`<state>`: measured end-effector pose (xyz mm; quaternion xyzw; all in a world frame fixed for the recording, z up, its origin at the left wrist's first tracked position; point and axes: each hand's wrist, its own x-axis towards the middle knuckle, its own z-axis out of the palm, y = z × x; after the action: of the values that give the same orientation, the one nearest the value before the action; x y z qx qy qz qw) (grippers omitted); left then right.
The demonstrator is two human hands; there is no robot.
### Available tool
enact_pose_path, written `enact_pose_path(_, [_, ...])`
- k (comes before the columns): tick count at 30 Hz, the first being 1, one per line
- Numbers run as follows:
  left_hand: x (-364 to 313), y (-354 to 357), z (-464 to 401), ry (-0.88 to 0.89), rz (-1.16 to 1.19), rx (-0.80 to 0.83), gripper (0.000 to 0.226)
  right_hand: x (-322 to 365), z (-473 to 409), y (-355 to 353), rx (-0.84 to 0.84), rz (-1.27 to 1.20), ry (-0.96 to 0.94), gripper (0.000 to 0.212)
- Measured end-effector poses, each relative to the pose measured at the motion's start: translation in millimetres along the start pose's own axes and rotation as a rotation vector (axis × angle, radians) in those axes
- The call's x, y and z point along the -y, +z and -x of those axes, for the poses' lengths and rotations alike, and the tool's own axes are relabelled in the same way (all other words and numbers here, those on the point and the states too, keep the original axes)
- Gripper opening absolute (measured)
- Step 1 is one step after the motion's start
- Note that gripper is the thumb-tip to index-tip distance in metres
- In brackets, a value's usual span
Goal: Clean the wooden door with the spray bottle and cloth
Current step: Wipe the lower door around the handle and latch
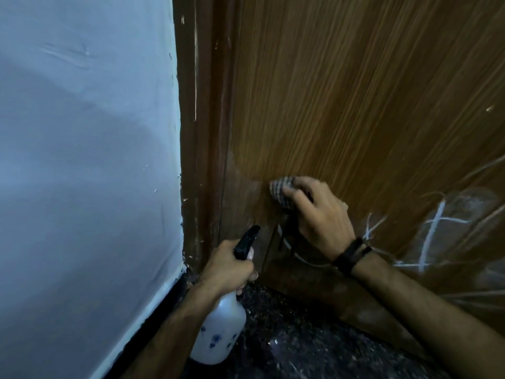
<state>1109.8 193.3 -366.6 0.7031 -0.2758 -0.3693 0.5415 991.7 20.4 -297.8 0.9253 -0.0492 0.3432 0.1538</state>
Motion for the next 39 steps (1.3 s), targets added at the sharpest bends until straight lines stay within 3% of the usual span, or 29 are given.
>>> enact_pose_path(5, [2,0,-3,0.043,0.061,-0.032,0.028,17,-68,5,-0.103,0.019,-0.037,0.033])
enact_pose_path(10, [10,2,1,0.103,0.077,-0.074,0.031,29,-39,47,0.176,0.092,-0.312,0.037])
enact_pose_path(13, [22,5,3,0.133,0.049,-0.105,0.030,29,-14,56,0.267,0.081,-0.339,0.037])
enact_pose_path(17, [39,-2,3,0.120,0.126,-0.159,0.035,22,-17,45,0.139,0.068,-0.296,0.039])
enact_pose_path(24, [40,-13,-1,0.132,0.208,-0.204,0.031,42,-90,42,-0.228,0.032,-0.029,0.031])
enact_pose_path(26, [39,-15,-3,0.119,0.217,-0.212,0.039,43,-80,56,-0.182,0.038,-0.033,0.032])
enact_pose_path(30, [37,-17,-3,0.107,0.226,-0.238,0.041,42,-41,77,0.113,0.155,-0.298,0.040])
enact_pose_path(32, [31,-16,-1,0.120,0.226,-0.231,0.039,42,-33,80,0.171,0.158,-0.350,0.040])
enact_pose_path(35, [26,-15,2,0.138,0.234,-0.213,0.036,42,-45,71,0.040,0.113,-0.236,0.036])
enact_pose_path(39, [27,-24,4,0.129,0.244,-0.201,0.032,35,-108,23,-0.321,0.039,0.111,0.047])
